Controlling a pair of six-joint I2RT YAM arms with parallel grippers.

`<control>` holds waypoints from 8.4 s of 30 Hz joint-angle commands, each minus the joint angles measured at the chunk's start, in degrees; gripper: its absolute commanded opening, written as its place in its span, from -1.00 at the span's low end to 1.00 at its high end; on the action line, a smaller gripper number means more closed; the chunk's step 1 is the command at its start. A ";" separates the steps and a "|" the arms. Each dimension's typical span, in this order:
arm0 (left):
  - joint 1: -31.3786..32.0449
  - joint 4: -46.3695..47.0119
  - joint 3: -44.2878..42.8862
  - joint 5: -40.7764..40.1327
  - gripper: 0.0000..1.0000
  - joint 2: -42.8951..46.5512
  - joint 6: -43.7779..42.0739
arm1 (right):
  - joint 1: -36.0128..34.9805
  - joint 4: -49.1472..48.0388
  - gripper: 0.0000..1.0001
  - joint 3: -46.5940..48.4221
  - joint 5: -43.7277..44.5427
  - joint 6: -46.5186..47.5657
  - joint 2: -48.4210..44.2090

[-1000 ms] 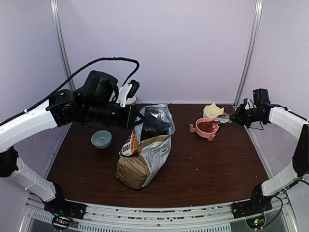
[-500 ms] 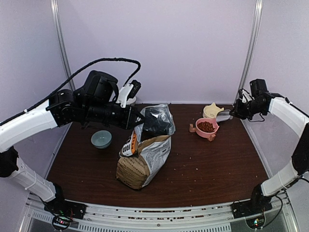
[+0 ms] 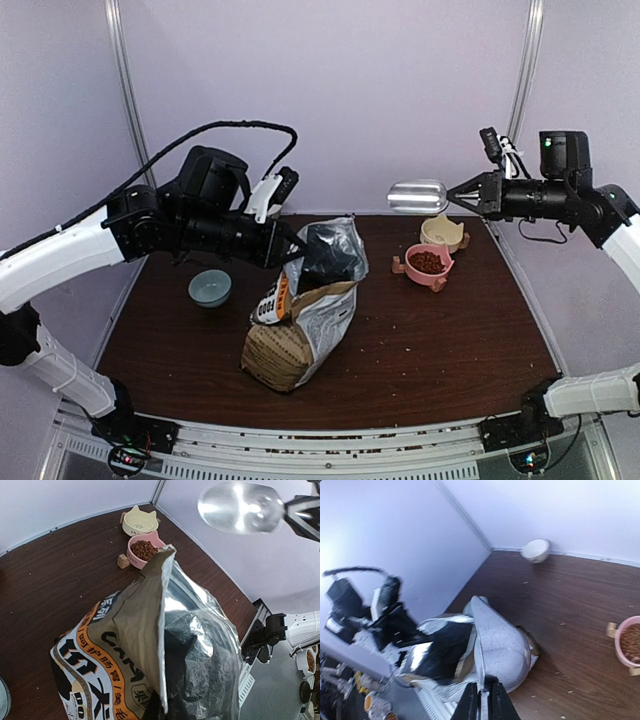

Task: Serve the pet food

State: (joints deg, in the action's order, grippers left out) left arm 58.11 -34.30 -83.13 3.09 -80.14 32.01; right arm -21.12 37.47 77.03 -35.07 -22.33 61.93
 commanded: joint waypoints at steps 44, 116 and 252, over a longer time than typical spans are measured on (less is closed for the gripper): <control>2.54 22.79 0.02 9.74 -1.00 -11.16 -2.99 | -30.00 -22.13 -1.00 -3.98 -8.70 -20.97 40.40; -0.79 16.57 9.40 -5.92 -1.00 8.02 2.76 | -12.35 -72.02 -1.00 -39.72 -10.39 -68.04 -5.58; 5.00 32.50 6.05 13.89 -1.00 -11.55 -0.68 | -34.28 -29.07 -1.00 -17.84 4.34 -19.65 30.83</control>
State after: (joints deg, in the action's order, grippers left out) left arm 62.35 -14.55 -76.73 11.99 -91.29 30.85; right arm -54.28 20.95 61.98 -17.98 -37.54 90.50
